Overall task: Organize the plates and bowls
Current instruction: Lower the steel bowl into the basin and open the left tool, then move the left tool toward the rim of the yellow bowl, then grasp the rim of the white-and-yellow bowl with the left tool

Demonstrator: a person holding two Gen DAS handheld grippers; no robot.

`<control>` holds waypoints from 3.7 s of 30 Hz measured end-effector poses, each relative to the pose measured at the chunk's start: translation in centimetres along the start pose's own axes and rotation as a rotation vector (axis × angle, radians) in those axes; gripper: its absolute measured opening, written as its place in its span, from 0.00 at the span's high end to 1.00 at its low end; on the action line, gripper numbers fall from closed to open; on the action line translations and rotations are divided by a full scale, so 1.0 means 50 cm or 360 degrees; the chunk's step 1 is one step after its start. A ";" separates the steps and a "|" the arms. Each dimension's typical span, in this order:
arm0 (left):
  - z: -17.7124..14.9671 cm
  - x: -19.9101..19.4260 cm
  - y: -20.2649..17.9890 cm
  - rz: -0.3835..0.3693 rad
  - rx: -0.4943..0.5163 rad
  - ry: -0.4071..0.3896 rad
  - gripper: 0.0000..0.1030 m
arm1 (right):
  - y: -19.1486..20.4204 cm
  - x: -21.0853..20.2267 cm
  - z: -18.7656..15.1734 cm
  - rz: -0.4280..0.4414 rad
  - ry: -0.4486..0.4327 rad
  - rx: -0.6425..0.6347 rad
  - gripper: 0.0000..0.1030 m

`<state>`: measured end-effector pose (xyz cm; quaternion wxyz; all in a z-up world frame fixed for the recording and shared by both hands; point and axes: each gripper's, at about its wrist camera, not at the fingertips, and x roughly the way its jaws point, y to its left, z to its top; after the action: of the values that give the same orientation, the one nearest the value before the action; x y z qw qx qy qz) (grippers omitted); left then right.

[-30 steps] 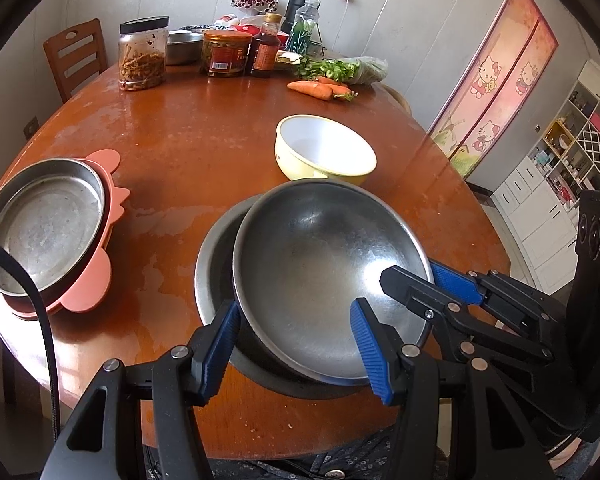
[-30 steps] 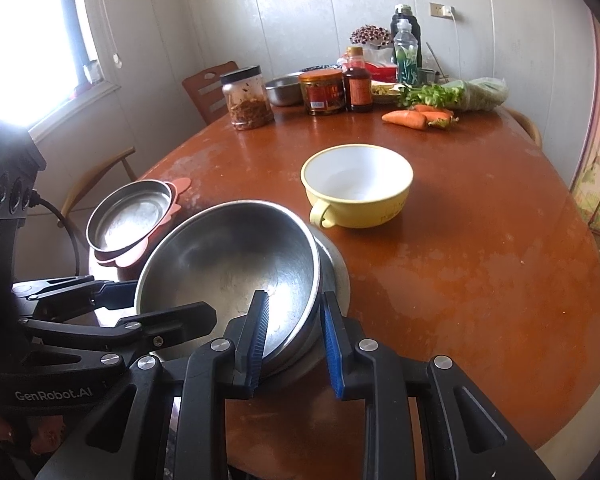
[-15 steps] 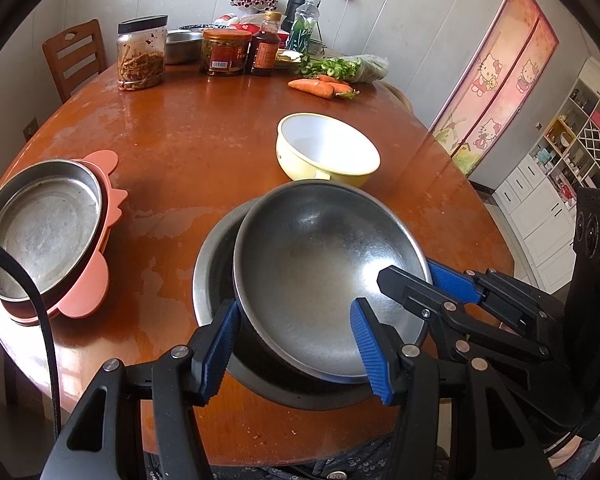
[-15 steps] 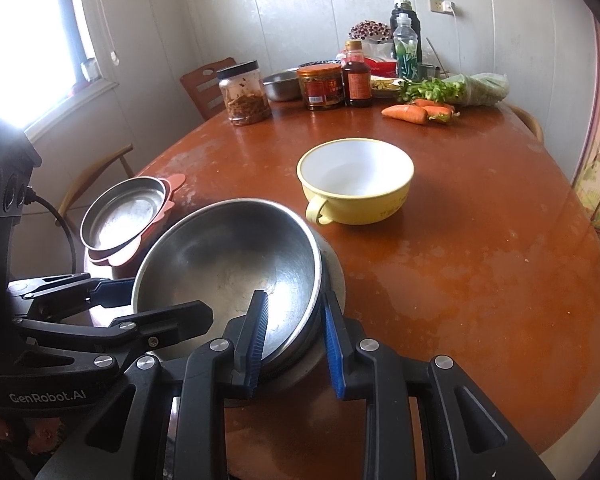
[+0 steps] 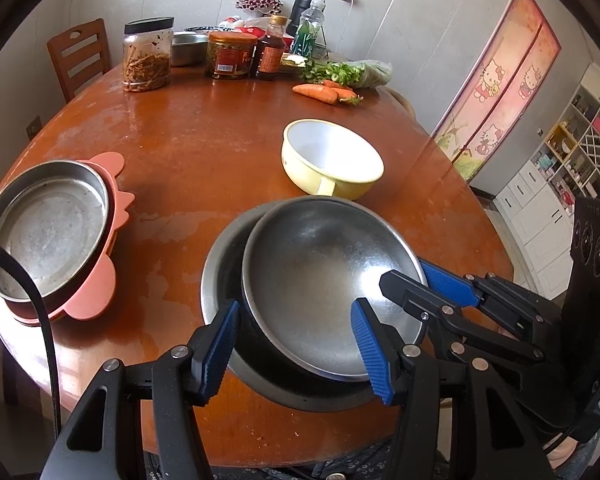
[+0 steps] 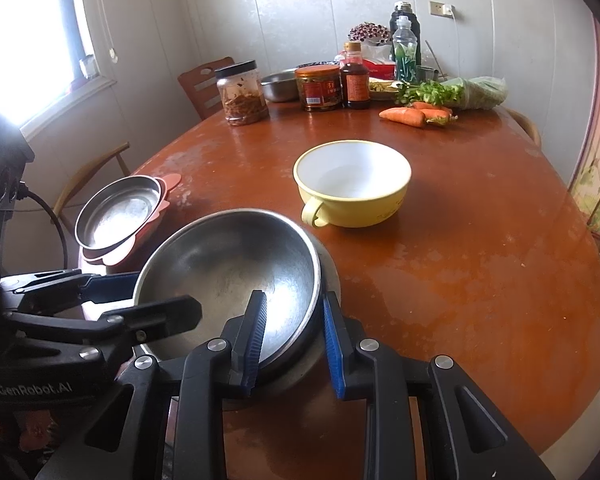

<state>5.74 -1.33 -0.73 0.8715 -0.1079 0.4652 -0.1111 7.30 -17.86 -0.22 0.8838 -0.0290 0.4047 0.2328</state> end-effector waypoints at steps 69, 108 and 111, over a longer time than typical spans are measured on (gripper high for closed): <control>0.251 0.128 -0.009 0.0197 0.0121 -0.0006 0.34 | -0.161 0.051 0.123 -0.0112 -0.0114 0.0409 0.21; 0.289 0.259 -0.011 -0.0062 0.0106 0.0258 0.38 | -0.136 0.137 0.143 -0.0070 -0.0028 0.0227 0.30; 0.291 0.257 -0.012 -0.0084 0.0109 0.0248 0.45 | -0.131 0.140 0.147 -0.0060 -0.0046 0.0183 0.34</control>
<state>24.79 -4.43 -2.74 0.8326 -0.0812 0.5246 -0.1580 19.25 -19.20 -1.27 0.8941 0.0176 0.4039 0.1930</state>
